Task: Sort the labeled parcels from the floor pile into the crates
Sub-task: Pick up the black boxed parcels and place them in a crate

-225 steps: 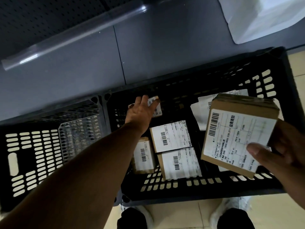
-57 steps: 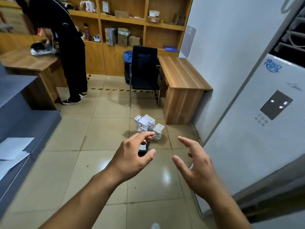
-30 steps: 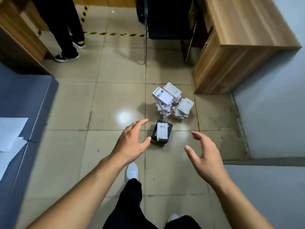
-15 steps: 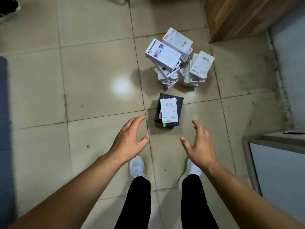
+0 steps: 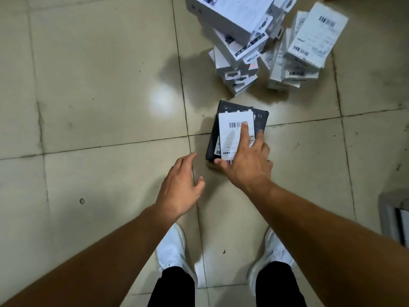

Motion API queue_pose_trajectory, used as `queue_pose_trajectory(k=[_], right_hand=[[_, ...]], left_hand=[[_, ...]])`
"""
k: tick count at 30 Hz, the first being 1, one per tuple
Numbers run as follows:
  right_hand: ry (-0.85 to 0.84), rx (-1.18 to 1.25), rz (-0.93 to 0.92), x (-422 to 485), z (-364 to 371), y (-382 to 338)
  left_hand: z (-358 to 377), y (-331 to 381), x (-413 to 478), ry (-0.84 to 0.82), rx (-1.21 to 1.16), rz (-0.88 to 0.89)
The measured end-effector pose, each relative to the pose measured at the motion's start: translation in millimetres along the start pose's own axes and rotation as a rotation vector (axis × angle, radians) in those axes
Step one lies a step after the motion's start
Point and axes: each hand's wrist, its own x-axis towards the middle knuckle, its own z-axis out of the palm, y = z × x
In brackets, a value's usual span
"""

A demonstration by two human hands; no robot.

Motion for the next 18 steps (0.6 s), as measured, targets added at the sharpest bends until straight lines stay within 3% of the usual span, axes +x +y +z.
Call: queue_pose_trajectory(k=[7, 12, 18], right_hand=[[-0.015, 0.030, 0.004, 34.7, 35.1, 14.6], [0.065, 0.155, 0.034, 30.3, 21.6, 35.9], [0.199, 0.168, 0.094, 14.8, -2.4, 106.4]], left_hand=[[38.4, -9.0, 58.2, -0.041, 0.087, 0.038], [55.0, 7.9, 98.3, 0.007, -0.086, -0.176], [67.6, 19.9, 118.5, -0.035, -0.214, -0.271]])
